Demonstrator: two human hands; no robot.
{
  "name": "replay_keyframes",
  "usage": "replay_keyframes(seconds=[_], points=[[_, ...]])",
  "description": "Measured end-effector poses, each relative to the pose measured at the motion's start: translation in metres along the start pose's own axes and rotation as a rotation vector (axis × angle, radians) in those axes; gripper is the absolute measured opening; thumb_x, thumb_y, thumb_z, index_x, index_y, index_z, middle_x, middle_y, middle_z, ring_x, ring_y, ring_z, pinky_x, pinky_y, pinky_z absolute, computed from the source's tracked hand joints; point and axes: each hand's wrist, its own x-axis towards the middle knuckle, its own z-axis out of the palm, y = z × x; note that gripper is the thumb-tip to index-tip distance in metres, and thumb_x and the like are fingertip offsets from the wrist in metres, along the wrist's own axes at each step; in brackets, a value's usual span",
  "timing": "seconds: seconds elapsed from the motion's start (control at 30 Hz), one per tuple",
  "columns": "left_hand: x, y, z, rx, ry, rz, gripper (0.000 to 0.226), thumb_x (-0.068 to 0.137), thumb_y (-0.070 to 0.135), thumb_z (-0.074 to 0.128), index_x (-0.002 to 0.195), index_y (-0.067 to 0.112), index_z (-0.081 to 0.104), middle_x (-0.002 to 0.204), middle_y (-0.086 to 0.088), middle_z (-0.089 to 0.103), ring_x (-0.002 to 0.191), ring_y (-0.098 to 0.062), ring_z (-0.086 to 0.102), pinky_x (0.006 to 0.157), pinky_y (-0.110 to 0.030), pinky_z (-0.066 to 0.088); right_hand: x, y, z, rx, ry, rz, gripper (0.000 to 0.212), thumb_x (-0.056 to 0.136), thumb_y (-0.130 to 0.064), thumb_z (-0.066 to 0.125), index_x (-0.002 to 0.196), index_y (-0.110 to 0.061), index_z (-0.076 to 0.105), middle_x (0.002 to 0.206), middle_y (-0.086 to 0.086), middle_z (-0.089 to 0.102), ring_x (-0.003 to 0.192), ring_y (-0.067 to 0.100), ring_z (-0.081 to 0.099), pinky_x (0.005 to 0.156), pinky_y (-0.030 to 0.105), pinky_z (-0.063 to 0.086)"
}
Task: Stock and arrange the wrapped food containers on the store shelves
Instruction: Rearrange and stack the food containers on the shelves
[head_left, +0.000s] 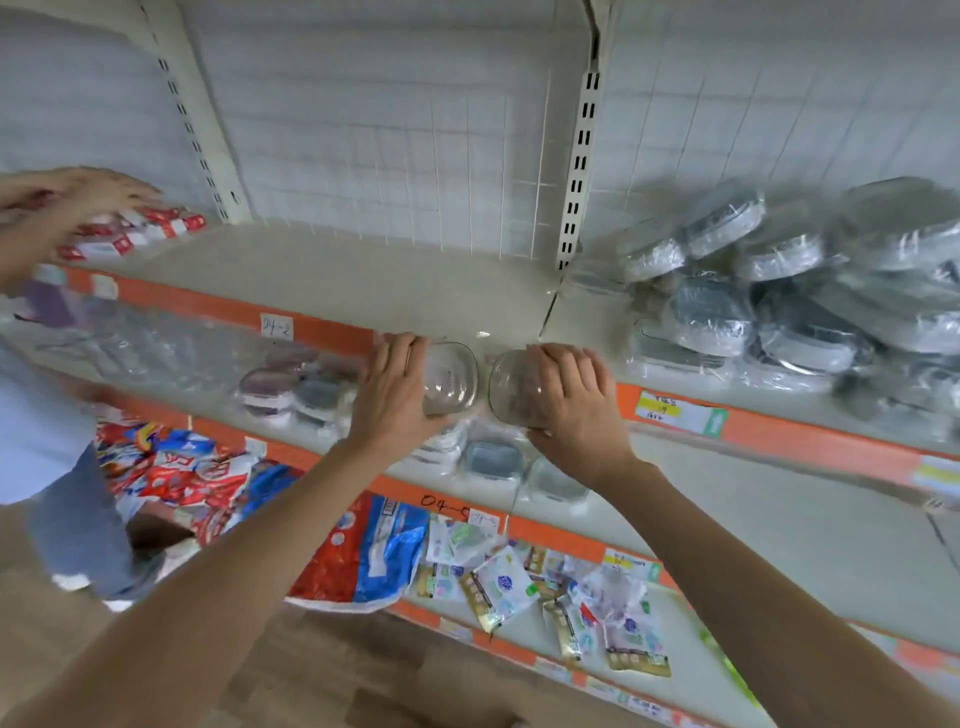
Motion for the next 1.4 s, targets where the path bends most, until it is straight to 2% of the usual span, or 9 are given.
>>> replay_keyframes(seconds=[0.17, 0.33, 0.5, 0.77, 1.0, 1.13, 1.23, 1.3, 1.4], points=[[-0.059, 0.027, 0.006, -0.034, -0.295, 0.094, 0.092, 0.067, 0.056, 0.073, 0.136, 0.009, 0.034, 0.130, -0.007, 0.038, 0.121, -0.024, 0.038, 0.102, -0.031, 0.030, -0.084, -0.006, -0.013, -0.100, -0.377, 0.012, 0.085, 0.079, -0.038, 0.062, 0.147, -0.008, 0.020, 0.147, 0.010, 0.030, 0.137, 0.026, 0.024, 0.116, 0.037, 0.000], [-0.074, 0.042, 0.017, -0.041, -0.465, 0.159, 0.101, 0.067, 0.053, 0.077, 0.141, 0.009, 0.024, 0.135, -0.012, 0.026, 0.125, -0.025, 0.031, 0.107, -0.034, 0.031, -0.121, -0.002, -0.009, -0.106, -0.476, 0.074, 0.084, 0.081, -0.042, 0.057, 0.148, -0.011, 0.016, 0.147, 0.006, 0.026, 0.136, 0.022, 0.023, 0.115, 0.035, 0.002], [-0.078, 0.039, 0.062, -0.009, -0.526, 0.156, 0.101, 0.071, 0.049, 0.075, 0.145, 0.008, 0.019, 0.141, -0.010, 0.026, 0.130, -0.025, 0.029, 0.111, -0.034, 0.026, -0.137, 0.007, 0.041, -0.102, -0.514, 0.116, 0.088, 0.081, -0.046, 0.060, 0.148, -0.012, 0.015, 0.146, 0.005, 0.025, 0.133, 0.020, 0.026, 0.115, 0.034, 0.005], [-0.038, 0.036, 0.185, -0.032, -0.388, 0.179, 0.079, 0.074, 0.047, 0.073, 0.130, 0.008, 0.033, 0.131, -0.006, 0.039, 0.123, -0.021, 0.037, 0.111, -0.031, 0.024, -0.122, 0.055, 0.164, -0.130, -0.472, 0.205, 0.082, 0.082, -0.045, 0.060, 0.145, -0.013, 0.019, 0.147, 0.003, 0.024, 0.139, 0.019, 0.018, 0.116, 0.036, -0.002], [0.049, 0.044, 0.303, -0.040, -0.189, 0.174, 0.086, 0.072, 0.048, 0.074, 0.135, 0.006, 0.033, 0.135, -0.008, 0.040, 0.125, -0.022, 0.036, 0.111, -0.032, 0.024, -0.066, 0.122, 0.261, -0.161, -0.289, 0.300, 0.073, 0.083, -0.041, 0.062, 0.140, -0.015, 0.025, 0.150, -0.001, 0.023, 0.142, 0.015, 0.013, 0.116, 0.039, -0.004], [0.081, 0.045, 0.348, -0.013, -0.199, 0.168, 0.087, 0.074, 0.047, 0.073, 0.137, 0.002, 0.033, 0.135, -0.013, 0.044, 0.122, -0.026, 0.043, 0.108, -0.034, 0.030, -0.038, 0.150, 0.301, -0.154, -0.280, 0.257, 0.067, 0.086, -0.038, 0.060, 0.138, -0.012, 0.028, 0.155, 0.002, 0.018, 0.145, 0.014, 0.006, 0.116, 0.037, -0.005], [0.087, 0.040, 0.372, -0.021, -0.303, 0.178, 0.072, 0.085, 0.041, 0.064, 0.139, 0.004, 0.035, 0.143, -0.014, 0.038, 0.131, -0.029, 0.037, 0.113, -0.038, 0.030, -0.031, 0.158, 0.326, -0.076, -0.387, 0.243, 0.056, 0.096, -0.030, 0.048, 0.144, -0.013, 0.026, 0.158, 0.002, 0.011, 0.145, 0.017, 0.009, 0.117, 0.035, 0.004], [0.086, 0.037, 0.380, -0.018, -0.245, 0.192, 0.061, 0.085, 0.040, 0.064, 0.134, 0.007, 0.045, 0.136, -0.009, 0.041, 0.126, -0.024, 0.039, 0.110, -0.037, 0.033, -0.033, 0.159, 0.334, -0.060, -0.314, 0.266, 0.043, 0.098, -0.025, 0.040, 0.140, -0.015, 0.034, 0.152, 0.005, 0.024, 0.138, 0.021, 0.024, 0.112, 0.034, 0.016], [0.081, 0.035, 0.380, -0.006, -0.187, 0.216, 0.058, 0.090, 0.033, 0.059, 0.139, 0.008, 0.041, 0.134, -0.007, 0.042, 0.126, -0.022, 0.037, 0.110, -0.034, 0.030, -0.034, 0.156, 0.337, -0.106, -0.273, 0.266, 0.043, 0.098, -0.026, 0.038, 0.140, -0.014, 0.034, 0.143, 0.005, 0.032, 0.132, 0.023, 0.029, 0.109, 0.033, 0.020]])
